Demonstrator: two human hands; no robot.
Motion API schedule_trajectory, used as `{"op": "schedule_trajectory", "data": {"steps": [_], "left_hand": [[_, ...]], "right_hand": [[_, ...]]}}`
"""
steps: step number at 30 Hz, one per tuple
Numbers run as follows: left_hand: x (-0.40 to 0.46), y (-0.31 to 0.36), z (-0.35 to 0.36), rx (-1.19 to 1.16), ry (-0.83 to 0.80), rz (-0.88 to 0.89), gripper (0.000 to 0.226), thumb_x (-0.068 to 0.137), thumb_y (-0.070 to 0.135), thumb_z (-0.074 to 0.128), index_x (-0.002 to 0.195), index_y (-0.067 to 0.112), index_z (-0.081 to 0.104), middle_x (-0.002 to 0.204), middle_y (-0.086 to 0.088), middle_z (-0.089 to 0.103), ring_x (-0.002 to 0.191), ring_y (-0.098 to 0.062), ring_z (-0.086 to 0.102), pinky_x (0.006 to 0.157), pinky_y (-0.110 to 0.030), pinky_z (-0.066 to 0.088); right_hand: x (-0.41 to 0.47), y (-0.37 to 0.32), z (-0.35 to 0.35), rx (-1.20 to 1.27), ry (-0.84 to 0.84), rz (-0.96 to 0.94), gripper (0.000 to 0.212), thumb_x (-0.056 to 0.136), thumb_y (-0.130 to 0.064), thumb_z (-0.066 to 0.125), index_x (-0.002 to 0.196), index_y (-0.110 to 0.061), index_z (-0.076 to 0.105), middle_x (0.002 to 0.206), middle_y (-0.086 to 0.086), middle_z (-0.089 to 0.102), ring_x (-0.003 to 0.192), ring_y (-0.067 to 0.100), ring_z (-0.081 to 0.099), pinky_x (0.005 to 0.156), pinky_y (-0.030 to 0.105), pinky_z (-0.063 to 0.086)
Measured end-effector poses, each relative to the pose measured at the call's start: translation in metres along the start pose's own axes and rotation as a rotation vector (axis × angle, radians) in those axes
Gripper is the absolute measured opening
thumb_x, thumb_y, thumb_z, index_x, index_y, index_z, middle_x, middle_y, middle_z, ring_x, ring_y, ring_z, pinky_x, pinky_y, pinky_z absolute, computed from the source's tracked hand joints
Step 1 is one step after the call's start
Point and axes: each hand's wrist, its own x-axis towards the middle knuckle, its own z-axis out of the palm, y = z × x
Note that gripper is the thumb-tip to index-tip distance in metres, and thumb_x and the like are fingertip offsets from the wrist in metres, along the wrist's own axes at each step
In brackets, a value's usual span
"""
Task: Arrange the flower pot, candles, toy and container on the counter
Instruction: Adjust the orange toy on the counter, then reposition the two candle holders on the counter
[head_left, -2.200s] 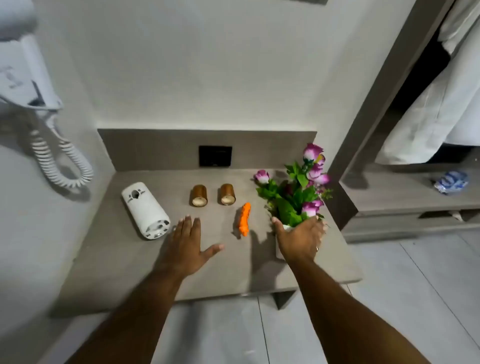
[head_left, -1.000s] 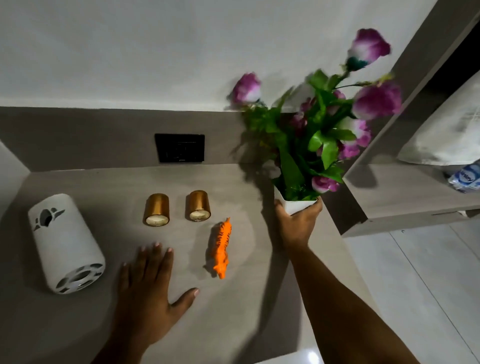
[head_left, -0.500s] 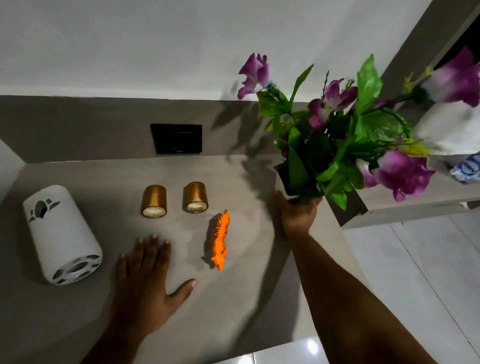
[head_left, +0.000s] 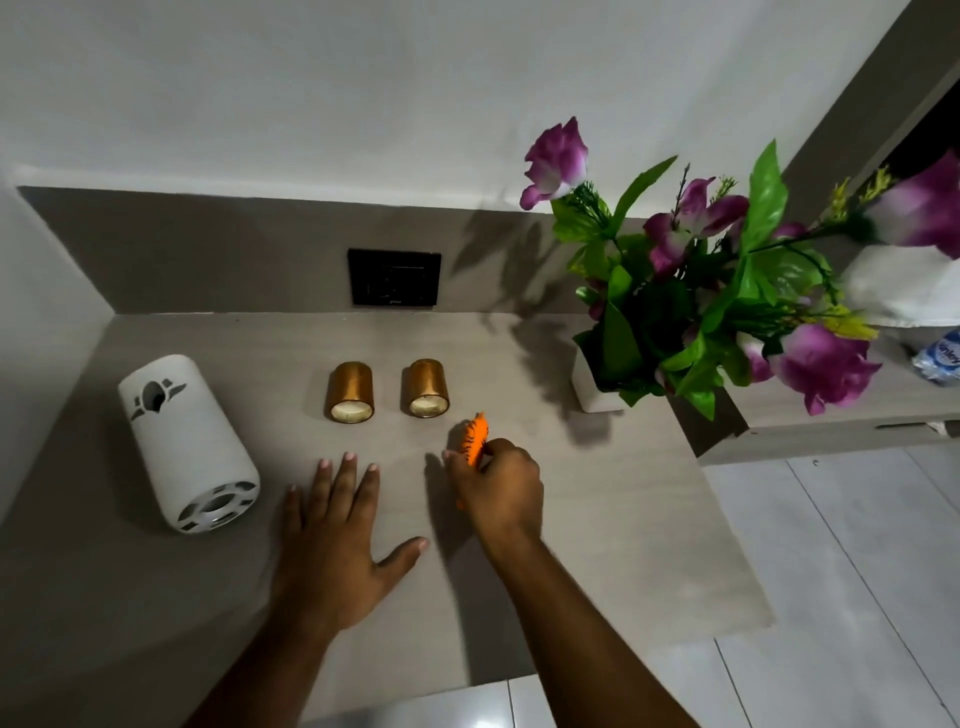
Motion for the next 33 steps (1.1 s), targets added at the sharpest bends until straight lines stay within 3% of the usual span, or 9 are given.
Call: {"op": "schedule_trajectory", "data": {"steps": [6, 12, 15, 17, 19, 21, 25, 29, 33], "left_hand": [[0.003, -0.002, 0.003, -0.001, 0.013, 0.011, 0.105, 0.071, 0.091, 0.011, 0.152, 0.024, 0.014, 0.163, -0.006, 0.012, 0.151, -0.030, 0.002, 0.119, -0.057, 0.009], [0.003, -0.002, 0.006, -0.010, 0.041, 0.014, 0.103, 0.073, 0.090, 0.017, 0.151, 0.023, 0.020, 0.163, -0.006, 0.015, 0.151, -0.030, 0.005, 0.119, -0.057, 0.009], [0.003, -0.001, 0.006, -0.022, 0.040, 0.014, 0.103, 0.073, 0.090, 0.018, 0.151, 0.023, 0.020, 0.162, -0.006, 0.015, 0.150, -0.029, 0.006, 0.118, -0.057, 0.008], [0.002, 0.000, 0.003, -0.039, 0.049, 0.013, 0.102, 0.074, 0.089, 0.021, 0.150, 0.020, 0.025, 0.161, -0.009, 0.022, 0.150, -0.031, 0.013, 0.118, -0.056, 0.013], [0.001, 0.002, -0.005, -0.085, 0.092, 0.000, 0.098, 0.076, 0.084, 0.027, 0.146, 0.015, 0.036, 0.154, -0.014, 0.039, 0.143, -0.034, 0.033, 0.113, -0.052, 0.029], [0.003, 0.003, -0.016, -0.114, 0.188, -0.030, 0.087, 0.079, 0.076, 0.039, 0.139, 0.013, 0.044, 0.139, -0.017, 0.053, 0.127, -0.034, 0.050, 0.100, -0.048, 0.045], [0.036, 0.013, -0.045, -0.214, 0.295, -0.188, 0.075, 0.078, 0.052, 0.065, 0.135, 0.010, 0.042, 0.131, -0.019, 0.054, 0.117, -0.036, 0.052, 0.095, -0.049, 0.048], [0.091, 0.018, -0.065, -0.417, 0.313, -0.410, 0.072, 0.078, 0.051, 0.069, 0.131, 0.009, 0.046, 0.128, -0.019, 0.058, 0.115, -0.037, 0.055, 0.094, -0.050, 0.048], [0.116, 0.011, -0.058, -0.487, 0.243, -0.467, 0.055, 0.079, 0.049, 0.068, 0.116, 0.011, 0.056, 0.113, -0.013, 0.067, 0.103, -0.032, 0.062, 0.087, -0.048, 0.054]], "right_hand": [[0.043, -0.011, -0.015, -0.007, 0.138, 0.056, 0.049, 0.095, -0.050, 0.048, 0.088, -0.007, 0.069, 0.087, 0.015, 0.073, 0.080, 0.034, 0.069, 0.076, 0.041, 0.058], [0.093, -0.023, -0.032, -0.104, 0.138, 0.107, 0.031, 0.089, -0.035, 0.063, 0.091, -0.005, 0.070, 0.098, 0.020, 0.074, 0.095, 0.039, 0.069, 0.078, 0.040, 0.054], [0.091, -0.024, -0.035, -0.180, 0.144, 0.126, 0.041, 0.091, -0.043, 0.062, 0.101, -0.003, 0.068, 0.110, 0.021, 0.069, 0.103, 0.039, 0.064, 0.083, 0.041, 0.052], [0.080, -0.028, -0.037, -0.286, 0.221, 0.004, 0.052, 0.089, -0.049, 0.065, 0.115, -0.003, 0.063, 0.119, 0.020, 0.061, 0.110, 0.038, 0.058, 0.089, 0.042, 0.049], [0.065, -0.037, -0.038, -0.285, 0.286, -0.263, 0.051, 0.090, -0.041, 0.068, 0.124, -0.004, 0.060, 0.122, 0.021, 0.057, 0.112, 0.038, 0.055, 0.090, 0.043, 0.048], [0.049, -0.049, -0.031, -0.281, 0.224, -0.449, 0.053, 0.092, -0.036, 0.066, 0.131, -0.003, 0.056, 0.123, 0.020, 0.057, 0.113, 0.036, 0.055, 0.093, 0.043, 0.047], [0.035, -0.068, -0.002, -0.150, 0.052, -0.246, 0.061, 0.090, -0.046, 0.065, 0.133, -0.005, 0.050, 0.128, 0.017, 0.056, 0.118, 0.034, 0.054, 0.095, 0.040, 0.046], [0.045, -0.072, 0.028, -0.128, 0.019, -0.113, 0.070, 0.084, -0.058, 0.067, 0.130, -0.010, 0.047, 0.125, 0.013, 0.056, 0.114, 0.032, 0.056, 0.091, 0.042, 0.052], [0.059, -0.067, 0.045, -0.127, 0.046, -0.073, 0.054, 0.087, -0.048, 0.066, 0.123, -0.011, 0.053, 0.121, 0.012, 0.060, 0.110, 0.031, 0.057, 0.090, 0.042, 0.052]]}}
